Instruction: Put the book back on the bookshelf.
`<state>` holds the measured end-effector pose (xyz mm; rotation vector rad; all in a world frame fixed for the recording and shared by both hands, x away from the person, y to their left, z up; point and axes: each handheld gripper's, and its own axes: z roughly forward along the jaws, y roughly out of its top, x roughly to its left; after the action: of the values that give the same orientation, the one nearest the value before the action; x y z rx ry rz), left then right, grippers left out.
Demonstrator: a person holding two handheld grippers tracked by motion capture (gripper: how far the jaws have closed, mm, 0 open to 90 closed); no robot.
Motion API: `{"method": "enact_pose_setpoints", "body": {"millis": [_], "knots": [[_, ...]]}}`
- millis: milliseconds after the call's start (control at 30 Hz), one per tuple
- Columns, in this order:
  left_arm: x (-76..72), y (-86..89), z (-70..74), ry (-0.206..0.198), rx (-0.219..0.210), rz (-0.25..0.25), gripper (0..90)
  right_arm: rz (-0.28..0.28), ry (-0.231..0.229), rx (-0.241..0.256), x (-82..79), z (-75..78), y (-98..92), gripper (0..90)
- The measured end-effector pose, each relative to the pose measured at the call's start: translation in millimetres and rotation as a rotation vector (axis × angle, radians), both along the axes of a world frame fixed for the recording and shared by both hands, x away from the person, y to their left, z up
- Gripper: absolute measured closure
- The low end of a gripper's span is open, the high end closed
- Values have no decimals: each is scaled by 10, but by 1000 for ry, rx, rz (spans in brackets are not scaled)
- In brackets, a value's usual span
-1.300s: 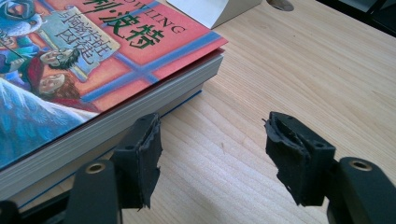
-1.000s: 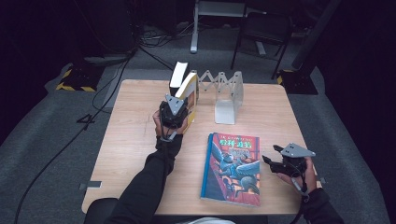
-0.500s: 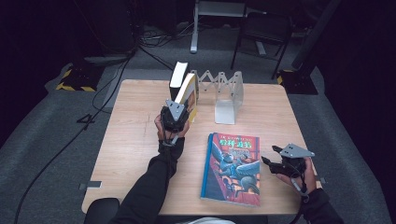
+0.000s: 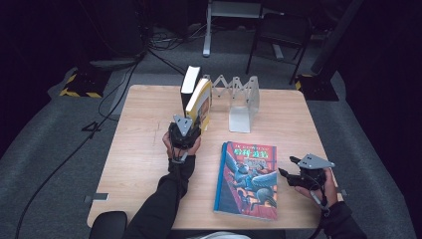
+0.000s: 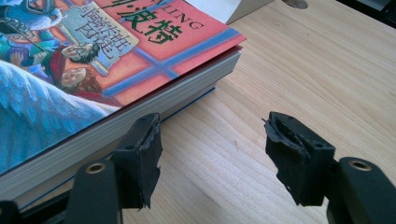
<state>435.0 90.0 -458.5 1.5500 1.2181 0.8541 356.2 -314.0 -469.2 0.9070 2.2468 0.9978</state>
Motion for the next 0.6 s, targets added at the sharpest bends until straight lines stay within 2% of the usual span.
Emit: {"method": "enact_pose_setpoints", "body": {"millis": [33,67,100,233,367,533,600], "knots": [[-13,-6,-32,12,5,4,601,1,0,0,-1,0,3,366],[-33,-23,-90,40,14,-5,637,5,1,-2,-1,-1,5,366],[-52,-46,-113,40,28,8,716,10,1,-5,-1,-6,12,366],[-48,-106,-95,44,61,30,746,26,8,-16,0,-22,43,366],[5,-146,-91,39,57,45,747,39,5,-19,-6,-20,56,366],[121,-184,-74,56,9,64,747,35,11,-21,3,-28,51,366],[166,-214,-67,60,12,75,745,36,12,-19,1,-29,50,365]]}}
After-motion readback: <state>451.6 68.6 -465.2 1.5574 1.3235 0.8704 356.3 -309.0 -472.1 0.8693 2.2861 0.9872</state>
